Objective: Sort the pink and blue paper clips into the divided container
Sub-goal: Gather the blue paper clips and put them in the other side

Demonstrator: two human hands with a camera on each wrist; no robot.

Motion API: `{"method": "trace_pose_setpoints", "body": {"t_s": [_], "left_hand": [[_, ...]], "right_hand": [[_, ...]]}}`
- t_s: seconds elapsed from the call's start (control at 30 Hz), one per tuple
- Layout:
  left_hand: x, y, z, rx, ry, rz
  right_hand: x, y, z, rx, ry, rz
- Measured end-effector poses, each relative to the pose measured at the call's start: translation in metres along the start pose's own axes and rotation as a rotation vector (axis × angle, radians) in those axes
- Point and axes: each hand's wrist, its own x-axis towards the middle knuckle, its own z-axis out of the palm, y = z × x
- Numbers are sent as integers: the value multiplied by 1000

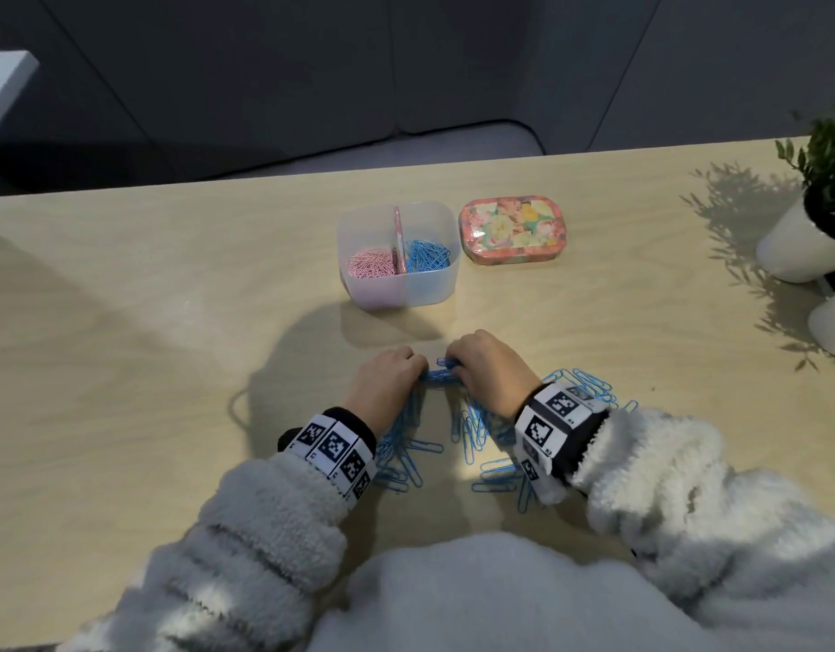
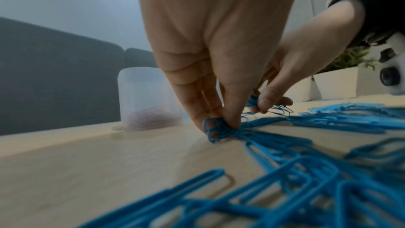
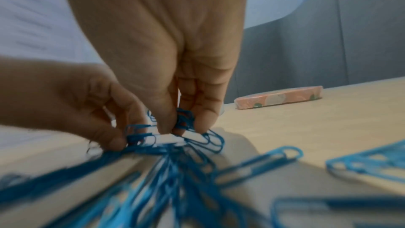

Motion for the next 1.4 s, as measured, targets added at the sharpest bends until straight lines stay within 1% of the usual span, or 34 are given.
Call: {"method": "trace_pose_setpoints", "body": {"t_s": [0.1, 0.23, 0.3, 0.37, 0.47, 0.53, 0.6, 0.67, 0.73, 0.8, 0.9, 1.0, 1.07, 1.1, 1.17, 1.2, 1.27, 1.3, 1.33, 1.4], "left_hand": [[0, -5, -3, -58, -1, -44], [-2, -7, -3, -71, -3, -45], [-2, -6, -7, -94, 24, -50], [0, -4, -14, -132, 65, -39], [8, 0, -33, -207, 146, -1], [19, 3, -49, -201, 207, 21], [31, 4, -66, -179, 256, 4], [46, 5, -79, -180, 345, -23], [61, 7, -88, -180, 424, -46], [78, 7, -94, -177, 395, -134], [100, 9, -98, -166, 283, -237], [104, 15, -98, -153, 188, -247], [99, 16, -97, -173, 188, -216], [93, 15, -96, -199, 225, -179], [75, 12, -95, -233, 308, -88], [62, 10, -94, -246, 327, -50], [30, 5, -90, -264, 313, 16], [14, -1, -84, -267, 282, 41], [-3, -7, -76, -260, 223, 44], [-35, -21, -57, -223, 53, 2]], "right_hand": [[8, 3, -27, 109, 58, 4], [29, 3, -72, 233, 180, 47], [45, 2, -90, 259, 257, 68], [63, 1, -103, 249, 303, 111], [89, -1, -115, 246, 277, 174], [101, -2, -117, 261, 238, 186], [109, -3, -114, 320, 217, 189], [111, -2, -110, 380, 230, 177], [109, 0, -108, 467, 273, 172], [105, 3, -106, 613, 330, 184], [92, 7, -106, 804, 453, 182], [75, 16, -101, 826, 541, 160], [65, 23, -91, 796, 559, 146], [59, 27, -85, 789, 543, 142], [48, 35, -69, 712, 456, 137], [42, 40, -61, 633, 382, 136], [32, 50, -46, 476, 216, 154], [27, 54, -39, 421, 148, 175], [24, 56, -33, 370, 100, 192], [19, 52, -21, 267, 58, 168]]}}
